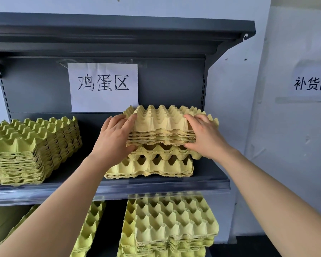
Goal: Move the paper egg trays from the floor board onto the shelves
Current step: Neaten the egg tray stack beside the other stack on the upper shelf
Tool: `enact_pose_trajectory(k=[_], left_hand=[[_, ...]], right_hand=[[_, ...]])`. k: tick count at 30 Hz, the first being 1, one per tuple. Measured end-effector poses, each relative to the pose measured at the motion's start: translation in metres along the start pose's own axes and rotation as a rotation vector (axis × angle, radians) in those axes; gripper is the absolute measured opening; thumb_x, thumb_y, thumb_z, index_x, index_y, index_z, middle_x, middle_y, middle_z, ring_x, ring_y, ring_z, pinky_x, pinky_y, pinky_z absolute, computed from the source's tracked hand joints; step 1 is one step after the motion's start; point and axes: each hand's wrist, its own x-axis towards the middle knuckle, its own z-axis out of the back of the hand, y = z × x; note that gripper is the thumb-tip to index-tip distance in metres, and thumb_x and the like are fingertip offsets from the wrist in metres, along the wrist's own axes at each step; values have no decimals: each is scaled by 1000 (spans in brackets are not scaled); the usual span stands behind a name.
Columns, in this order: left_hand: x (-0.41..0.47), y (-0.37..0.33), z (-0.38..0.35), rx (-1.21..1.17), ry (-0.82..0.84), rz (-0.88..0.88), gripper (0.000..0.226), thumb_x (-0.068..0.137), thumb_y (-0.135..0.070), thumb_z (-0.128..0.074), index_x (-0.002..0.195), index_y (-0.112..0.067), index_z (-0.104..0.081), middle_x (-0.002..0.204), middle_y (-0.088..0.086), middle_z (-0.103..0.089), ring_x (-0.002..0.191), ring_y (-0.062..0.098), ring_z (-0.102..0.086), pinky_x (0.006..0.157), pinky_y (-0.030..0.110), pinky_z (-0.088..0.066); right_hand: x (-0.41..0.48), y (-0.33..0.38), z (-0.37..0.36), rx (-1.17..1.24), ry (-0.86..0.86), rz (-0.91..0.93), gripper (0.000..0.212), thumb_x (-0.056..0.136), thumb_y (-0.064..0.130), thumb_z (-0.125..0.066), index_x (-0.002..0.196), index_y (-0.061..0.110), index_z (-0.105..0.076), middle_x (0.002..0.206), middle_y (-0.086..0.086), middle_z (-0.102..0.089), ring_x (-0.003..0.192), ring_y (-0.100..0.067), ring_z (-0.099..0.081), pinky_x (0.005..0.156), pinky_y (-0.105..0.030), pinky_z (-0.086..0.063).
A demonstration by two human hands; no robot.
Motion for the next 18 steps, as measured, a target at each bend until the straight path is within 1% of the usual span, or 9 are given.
enact_pose_trajectory(k=[5, 8, 11, 14, 15, 17, 18], left_hand=[[4, -9, 1, -31, -60, -19, 94, 78, -39, -73, 151, -16, -19, 138, 4, -51, 138, 26, -26, 115, 38, -13], [2, -17, -3, -30, -28, 2, 96, 79, -40, -72, 152, -18, -14, 142, 3, -46, 141, 25, -22, 117, 41, -11], [-3, -26, -9, -31, 24, 29, 103, 76, -48, -73, 152, -24, -9, 144, 2, -41, 141, 26, -21, 118, 42, -15], [-1, -27, -10, -84, 47, 64, 98, 75, -50, -73, 151, -26, -17, 142, 0, -42, 137, 23, -26, 112, 39, -26], [1, -26, -10, -103, 46, 79, 96, 74, -49, -74, 150, -25, -20, 141, 0, -43, 136, 23, -27, 111, 38, -28], [4, -23, -7, -104, 49, 104, 93, 74, -47, -75, 148, -25, -25, 142, 2, -43, 137, 23, -26, 113, 38, -24], [5, -23, -6, -90, 50, 113, 92, 74, -47, -75, 148, -24, -25, 143, 2, -41, 138, 23, -25, 115, 38, -21]], right_hand=[[-2, -12, 11, 35, -9, -27, 85, 73, 30, -75, 144, 21, -29, 135, -1, -48, 133, -16, -24, 105, -38, -29], [-9, -16, 9, 32, -2, -29, 86, 73, 32, -76, 143, 21, -29, 135, 0, -49, 132, -17, -25, 105, -38, -29], [-17, -14, 3, 37, 41, -8, 88, 73, 36, -77, 144, 20, -26, 137, -2, -46, 133, -16, -22, 107, -36, -26], [-22, -18, -1, -10, 36, 33, 97, 71, 44, -76, 148, 22, -21, 145, 0, -36, 137, -17, -20, 112, -35, -19], [-24, -23, 1, -36, 29, 37, 101, 69, 48, -77, 148, 24, -19, 147, 1, -32, 138, -17, -19, 114, -36, -17], [-28, -36, 7, -73, 19, 16, 108, 64, 53, -78, 149, 24, -19, 150, 1, -26, 140, -19, -18, 116, -40, -14], [-30, -43, 10, -83, 14, 2, 108, 62, 53, -79, 148, 23, -21, 150, 0, -27, 139, -20, -19, 117, -41, -14]])
